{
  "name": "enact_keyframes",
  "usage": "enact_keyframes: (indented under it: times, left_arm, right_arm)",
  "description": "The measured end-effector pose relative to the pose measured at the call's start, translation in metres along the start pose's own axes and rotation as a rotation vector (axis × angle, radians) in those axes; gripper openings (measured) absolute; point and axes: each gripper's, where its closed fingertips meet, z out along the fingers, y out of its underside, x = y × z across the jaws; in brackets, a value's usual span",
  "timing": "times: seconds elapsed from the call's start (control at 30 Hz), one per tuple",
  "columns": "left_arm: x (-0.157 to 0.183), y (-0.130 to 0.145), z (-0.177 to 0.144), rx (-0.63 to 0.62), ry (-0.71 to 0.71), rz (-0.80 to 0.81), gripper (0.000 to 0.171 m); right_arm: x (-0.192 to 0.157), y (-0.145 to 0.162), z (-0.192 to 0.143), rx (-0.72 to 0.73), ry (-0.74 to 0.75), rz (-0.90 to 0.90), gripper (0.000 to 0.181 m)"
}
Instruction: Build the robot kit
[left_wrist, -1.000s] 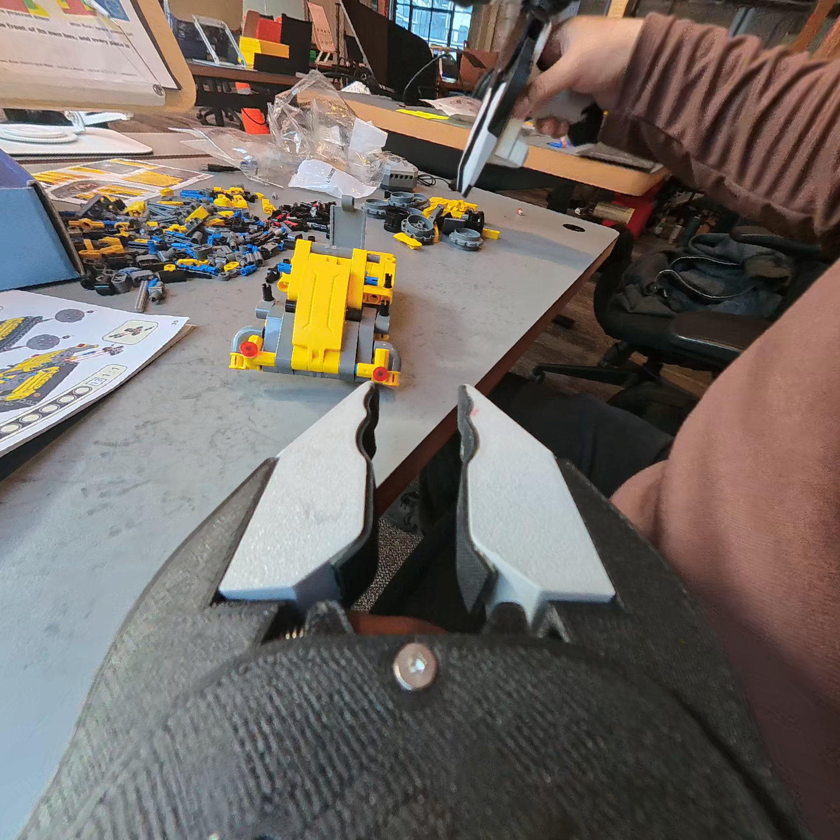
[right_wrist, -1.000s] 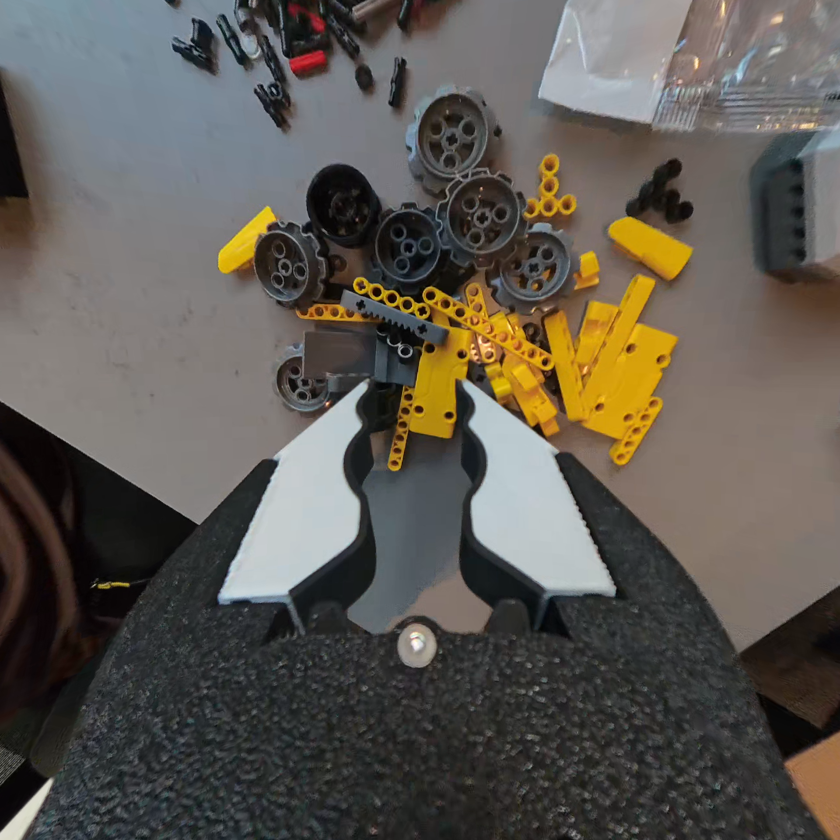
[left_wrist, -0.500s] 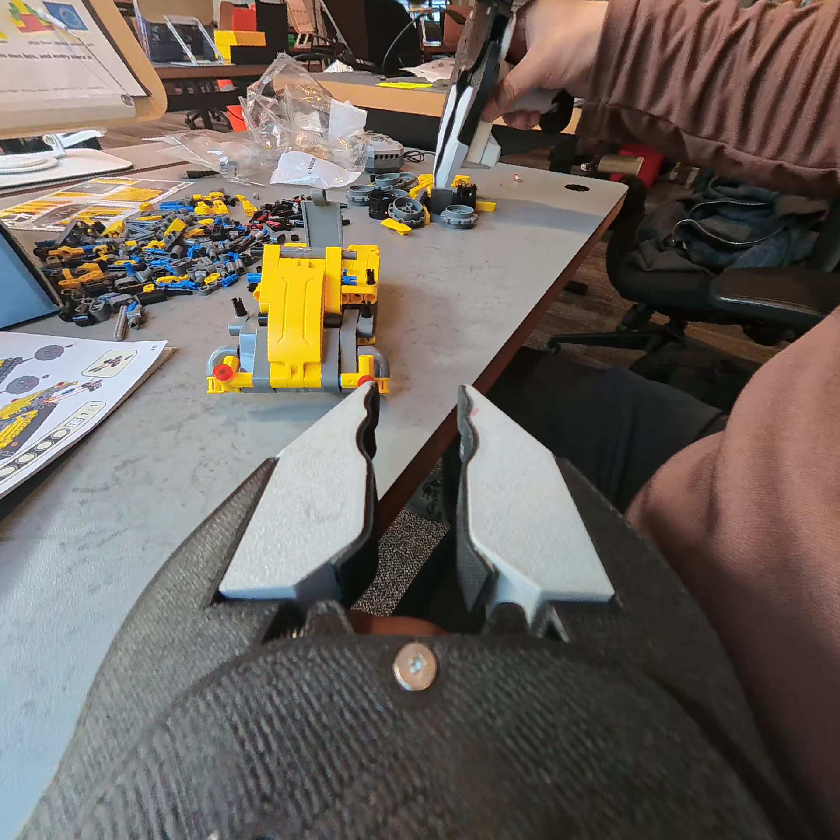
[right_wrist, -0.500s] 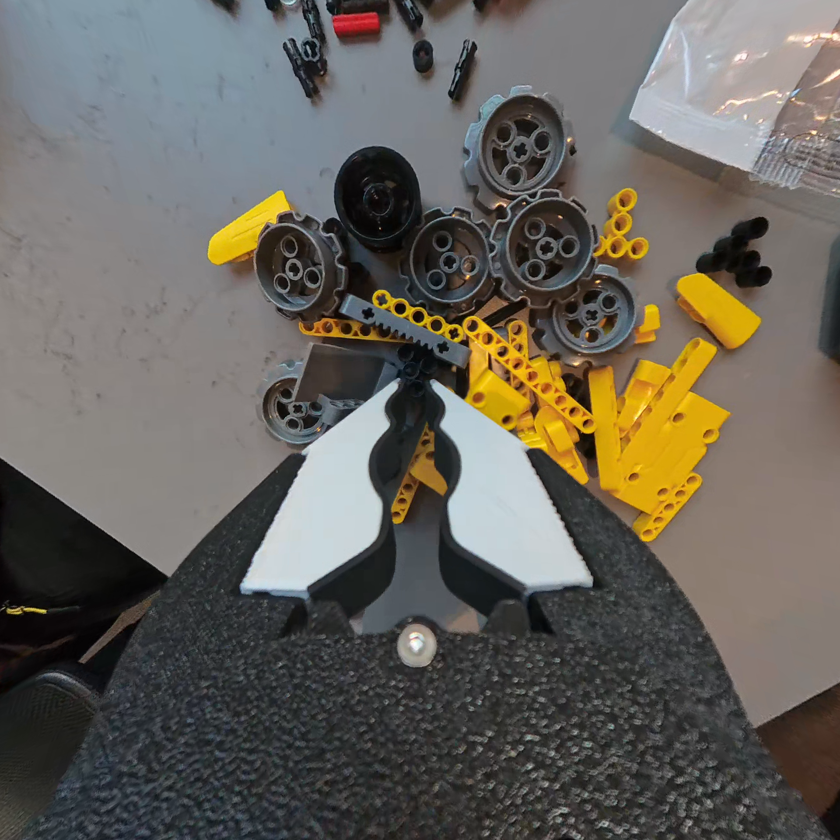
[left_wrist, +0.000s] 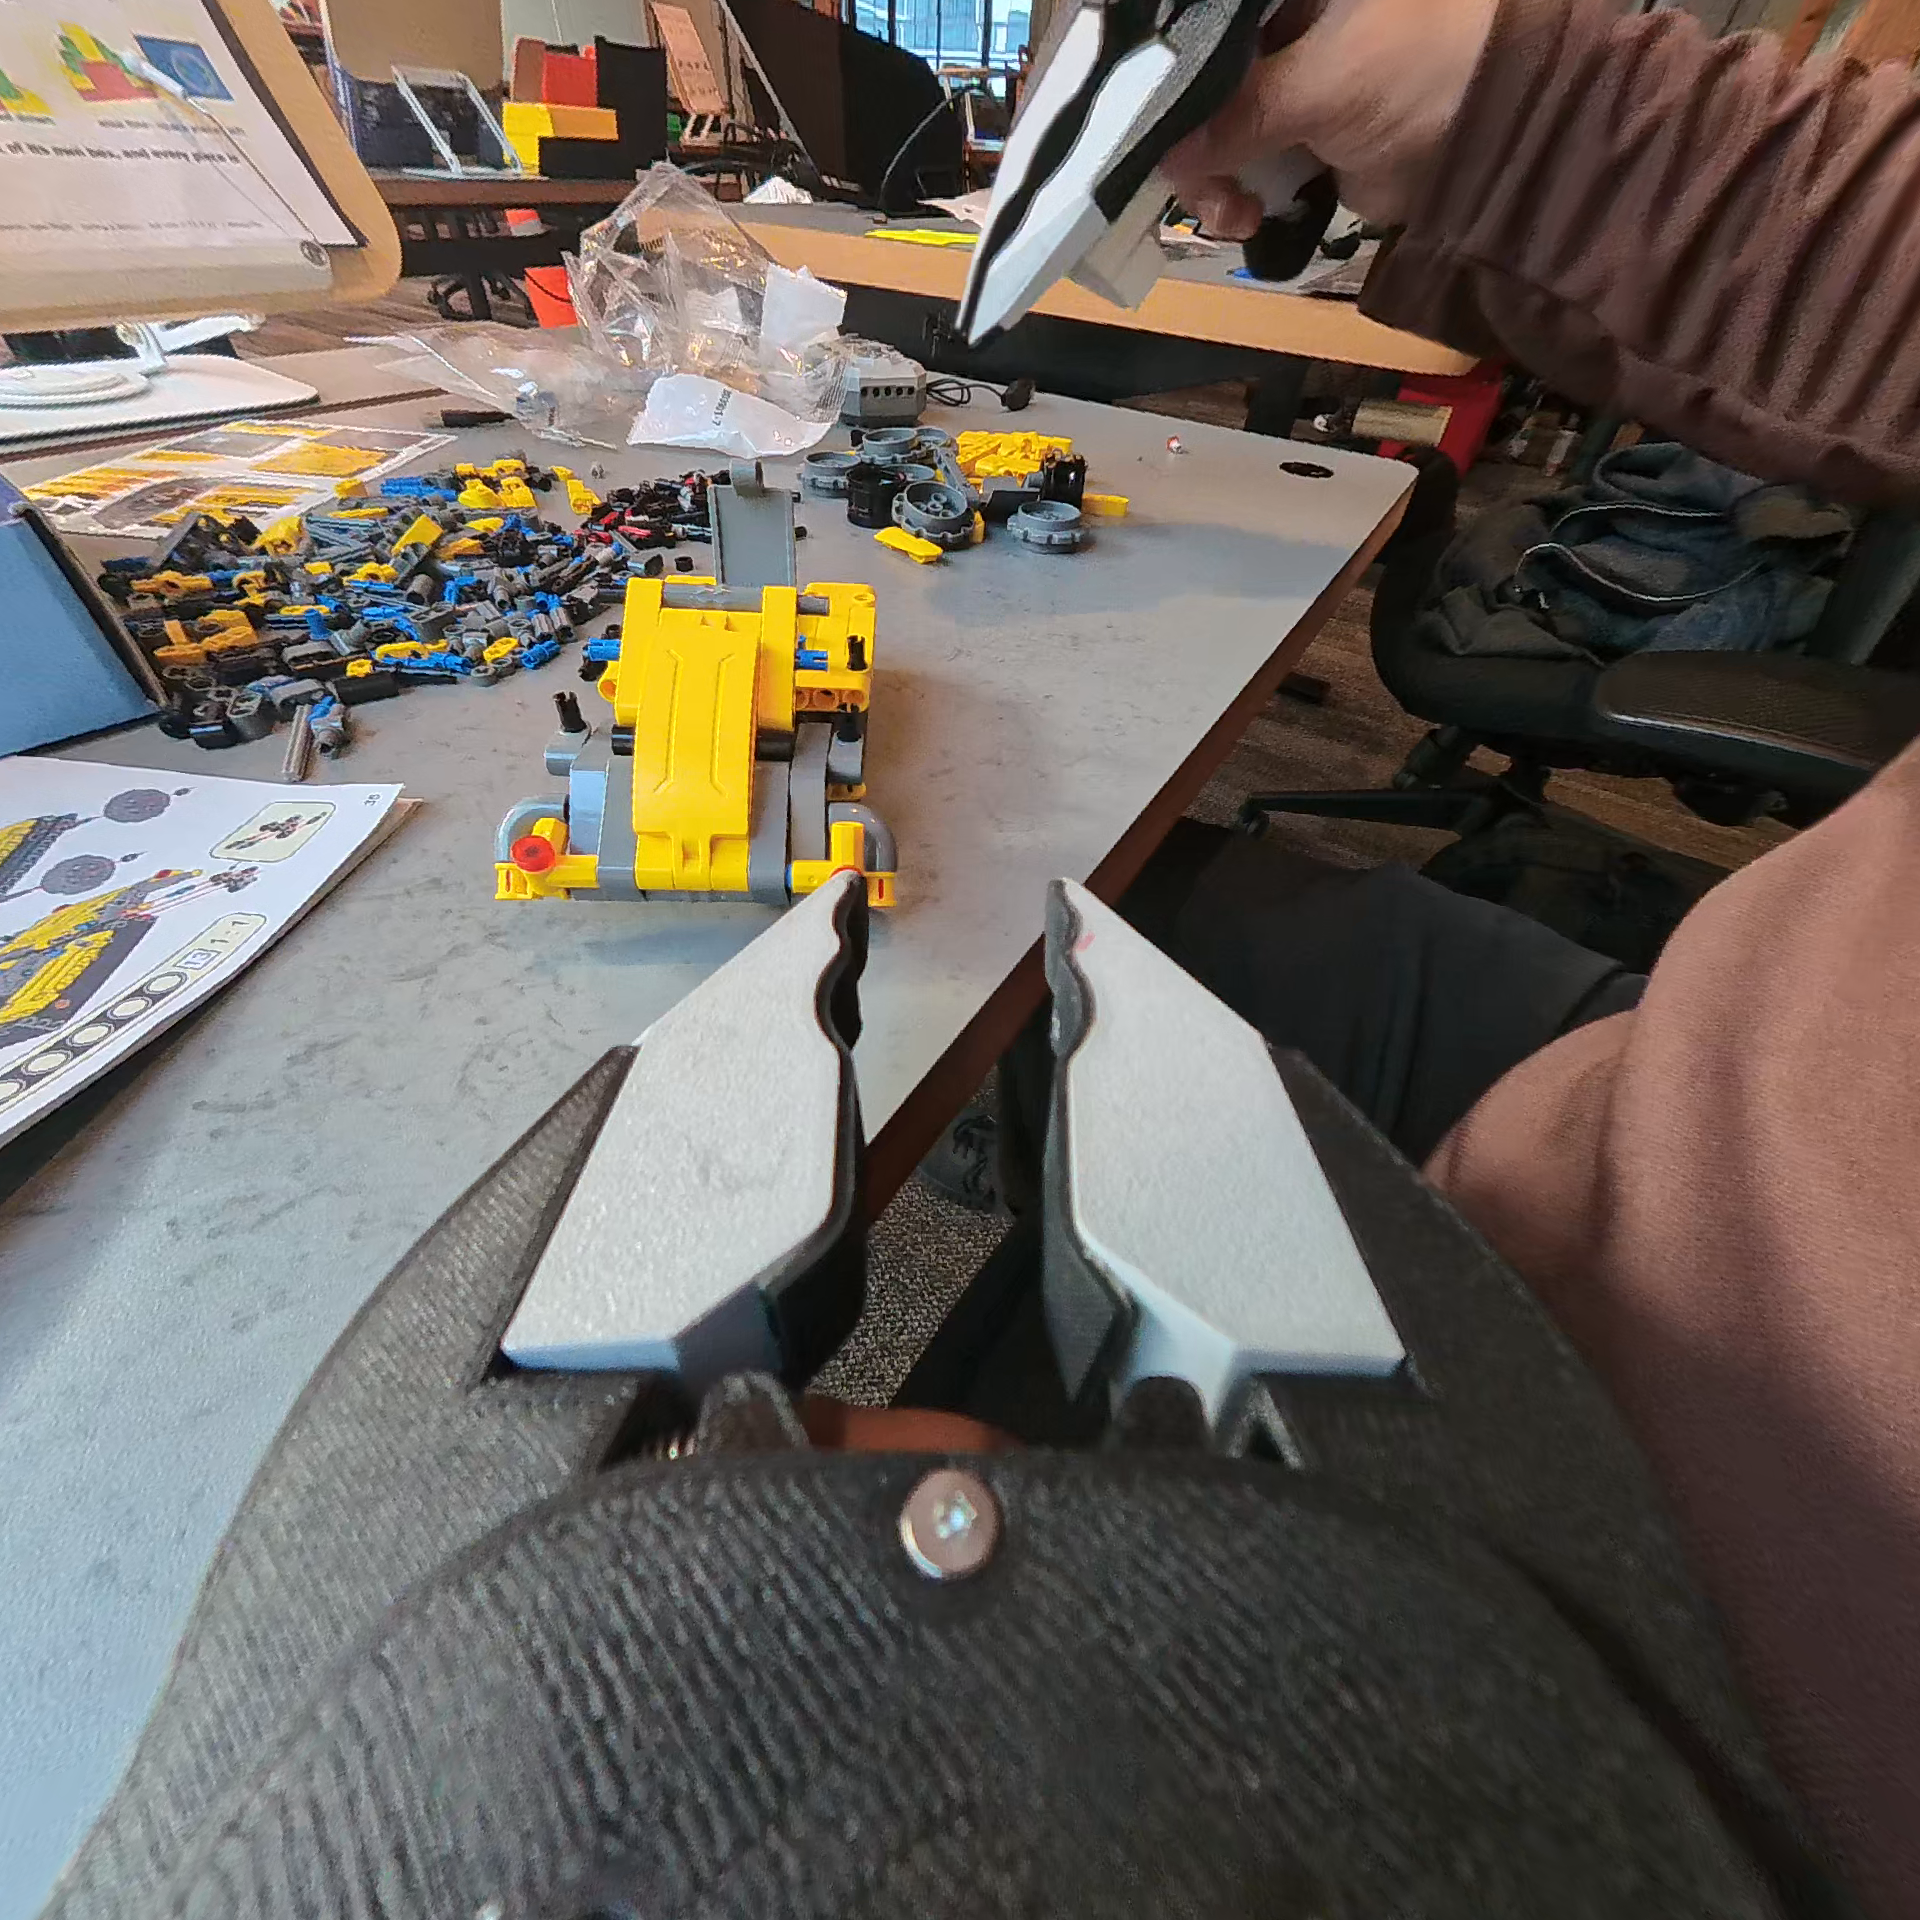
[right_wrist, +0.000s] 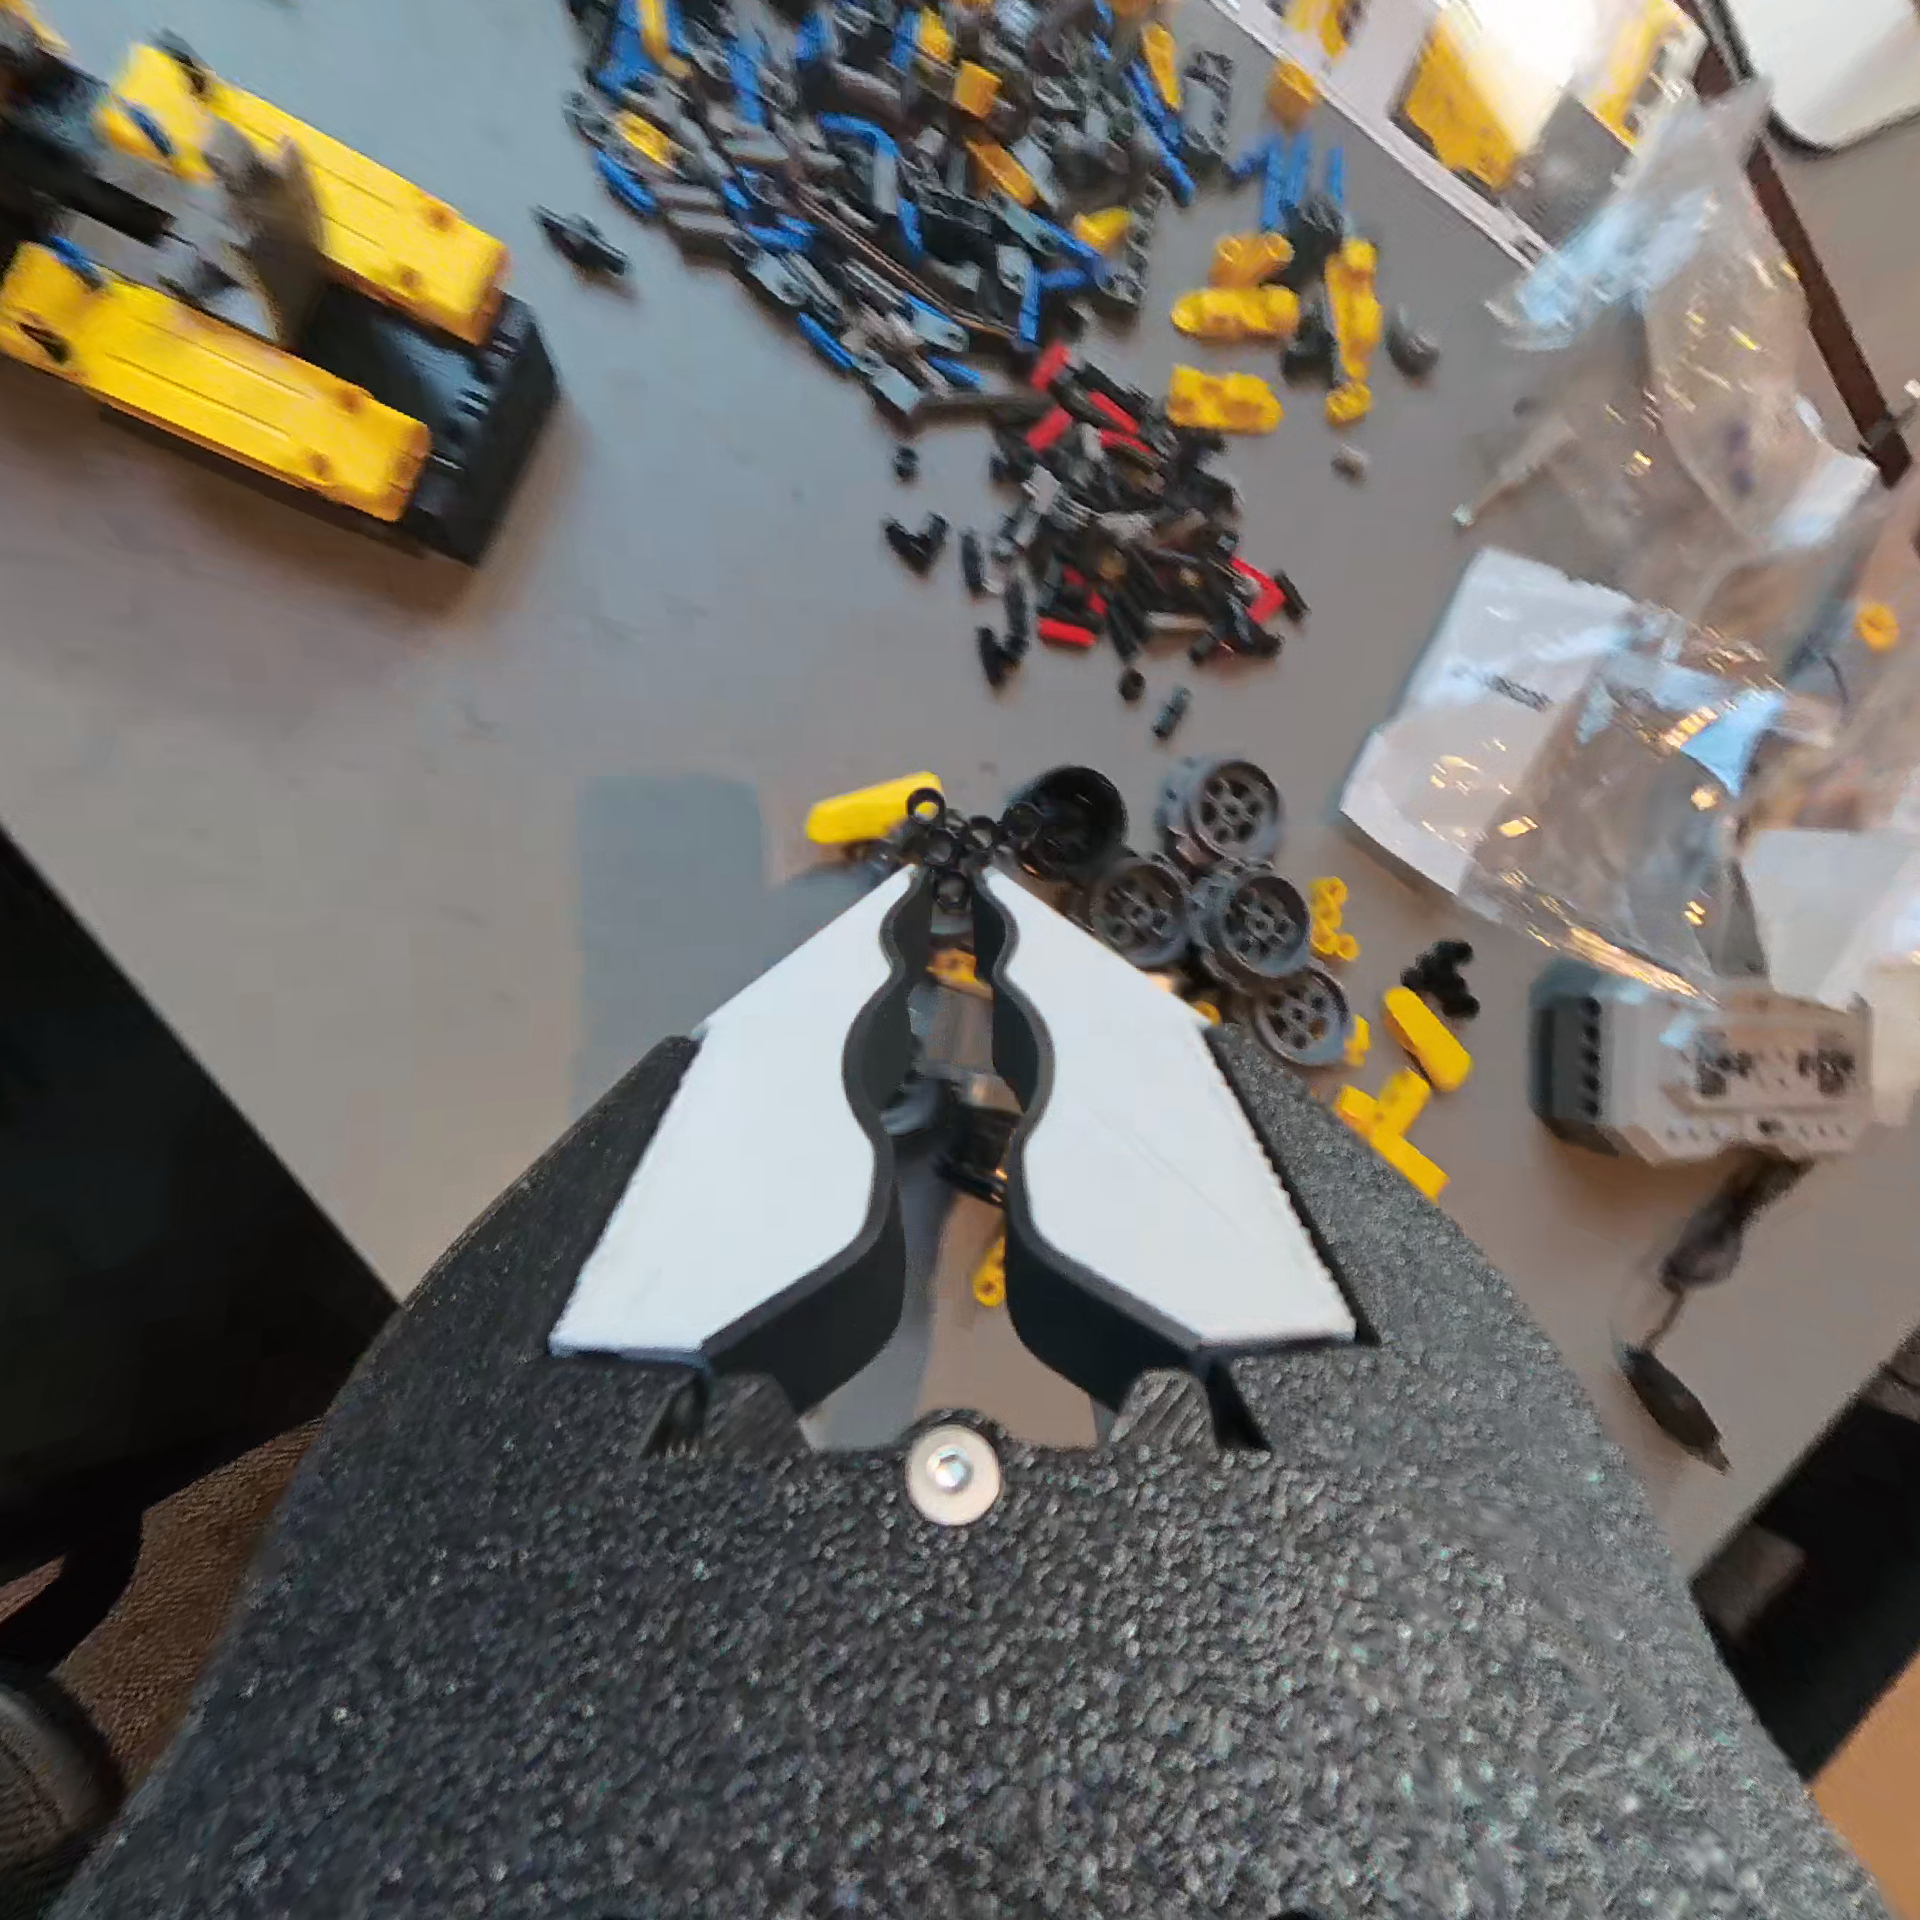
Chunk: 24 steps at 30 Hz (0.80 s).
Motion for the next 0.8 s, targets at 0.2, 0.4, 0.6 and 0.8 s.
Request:
enact_keyframes:
  times: [0.2, 0.4, 0.6, 0.8]
  left_arm:
    - [0.000, 0.001, 0.000, -0.003, -0.004, 0.010, 0.031]
    - [0.000, 0.003, 0.001, -0.016, -0.013, 0.022, 0.031]
    - [0.000, 0.000, -0.002, -0.004, -0.012, 0.025, 0.031]
    - [-0.003, -0.001, -0.007, 0.007, -0.007, -0.010, 0.031]
  right_arm:
    - [-0.070, -0.005, 0.048, -0.039, -0.154, -0.104, 0.004]
    - [-0.087, -0.002, 0.066, -0.038, -0.186, -0.095, 0.004]
    - [-0.087, 0.005, 0.070, -0.073, -0.181, -0.102, 0.004]
    - [-0.089, 0.002, 0.071, -0.067, -0.177, -0.081, 0.004]
